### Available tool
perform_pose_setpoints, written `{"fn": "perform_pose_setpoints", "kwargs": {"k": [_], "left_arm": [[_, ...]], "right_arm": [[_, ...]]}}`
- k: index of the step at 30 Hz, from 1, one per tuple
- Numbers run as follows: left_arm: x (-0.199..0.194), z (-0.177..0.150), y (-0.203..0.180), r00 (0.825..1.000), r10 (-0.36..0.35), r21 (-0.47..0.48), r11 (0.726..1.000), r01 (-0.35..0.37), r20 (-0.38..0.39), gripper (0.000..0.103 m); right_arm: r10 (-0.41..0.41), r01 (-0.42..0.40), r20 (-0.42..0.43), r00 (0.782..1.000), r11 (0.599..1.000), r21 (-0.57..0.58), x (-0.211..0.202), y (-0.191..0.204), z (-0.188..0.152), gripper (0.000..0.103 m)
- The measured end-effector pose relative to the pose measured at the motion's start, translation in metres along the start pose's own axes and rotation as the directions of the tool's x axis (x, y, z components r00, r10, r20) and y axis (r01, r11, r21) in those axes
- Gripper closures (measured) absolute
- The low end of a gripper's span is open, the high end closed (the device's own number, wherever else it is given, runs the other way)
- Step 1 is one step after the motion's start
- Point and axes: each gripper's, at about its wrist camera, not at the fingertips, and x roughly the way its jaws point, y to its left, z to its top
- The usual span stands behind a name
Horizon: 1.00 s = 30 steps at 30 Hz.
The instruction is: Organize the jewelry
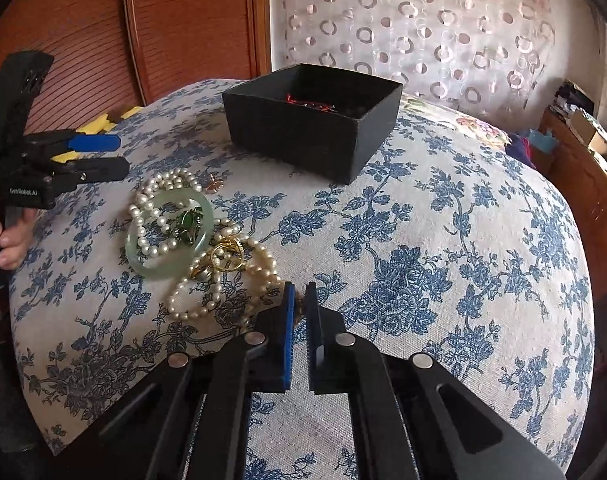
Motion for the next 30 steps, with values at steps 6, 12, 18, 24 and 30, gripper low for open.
{"fn": "perform_pose_setpoints", "kwargs": {"k": [6, 12, 18, 24, 30], "left_arm": [[0.006, -0.001, -0.008, 0.999, -0.024, 0.014, 1.000, 0.024, -0.025, 0.058], [0.012, 0.001, -0.013, 0.999, -0.002, 0.047, 0.999, 0.004, -0.048, 0.072], [0.022, 0.004, -0.018, 0.997, 0.012, 0.074, 0.997, -0.007, -0.070, 0.072], [0.025, 0.008, -0.021, 0.997, 0.020, 0.087, 0.996, -0.014, -0.070, 0.073], [0.021, 0.010, -0.018, 0.999, -0.018, 0.056, 0.998, 0.020, -0.051, 0.103]], "right_arm": [[0.013, -0.013, -0.002, 1.000, 1.000, 0.005, 0.001, -0.002, 0.001, 0.099], [0.003, -0.003, -0.002, 1.000, 1.000, -0.004, 0.001, -0.004, 0.002, 0.099], [-0.004, 0.004, -0.002, 1.000, 1.000, -0.010, 0.001, -0.002, 0.001, 0.099], [-0.007, 0.007, -0.001, 1.000, 1.000, -0.013, 0.001, -0.001, 0.001, 0.099], [-0.007, 0.007, -0.002, 1.000, 1.000, -0.013, 0.001, -0.001, 0.001, 0.098]]}}
